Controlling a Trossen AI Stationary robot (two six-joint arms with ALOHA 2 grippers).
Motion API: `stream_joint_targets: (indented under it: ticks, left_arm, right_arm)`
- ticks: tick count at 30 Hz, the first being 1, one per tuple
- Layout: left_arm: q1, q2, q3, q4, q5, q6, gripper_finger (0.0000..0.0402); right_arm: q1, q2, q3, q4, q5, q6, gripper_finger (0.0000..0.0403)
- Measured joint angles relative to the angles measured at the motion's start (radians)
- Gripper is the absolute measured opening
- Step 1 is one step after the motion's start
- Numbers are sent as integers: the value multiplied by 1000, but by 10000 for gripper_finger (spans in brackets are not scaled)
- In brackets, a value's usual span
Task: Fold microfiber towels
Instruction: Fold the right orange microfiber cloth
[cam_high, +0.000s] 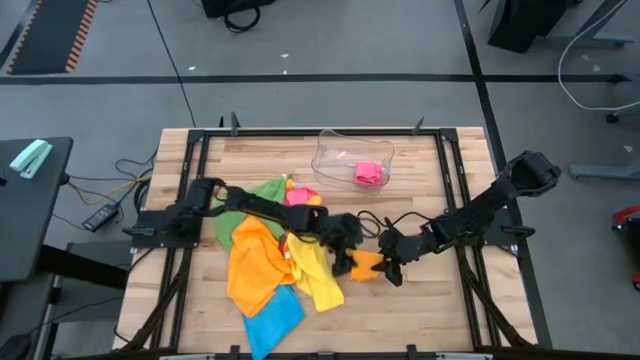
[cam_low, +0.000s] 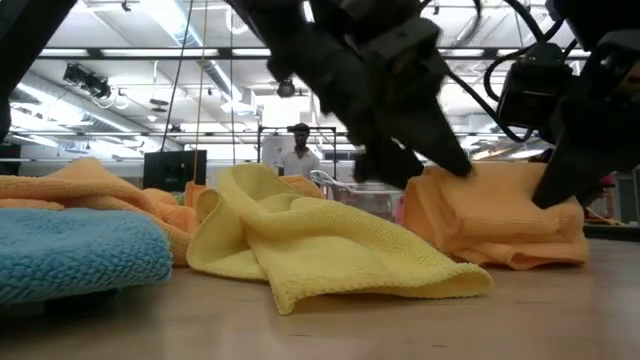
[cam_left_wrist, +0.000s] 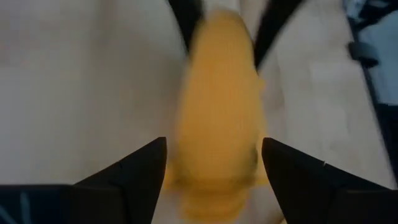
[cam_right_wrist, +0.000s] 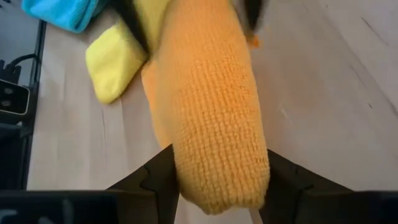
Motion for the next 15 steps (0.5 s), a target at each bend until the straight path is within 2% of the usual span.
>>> stream_joint_targets:
  ticks: [4,12,15]
  left_arm:
    - [6,-50,3,-12,-104,108,268]
    - [-63,-52,3,-16,-108,262,237]
    - [-82,-46,-3,-31,-155,269,224]
  right_arm:
    - [-21,0,0,0,1,-8,177]
    - [-86,-38,0,-17,2,-42,177]
    - [-112,-68,0,-24,0,-49,177]
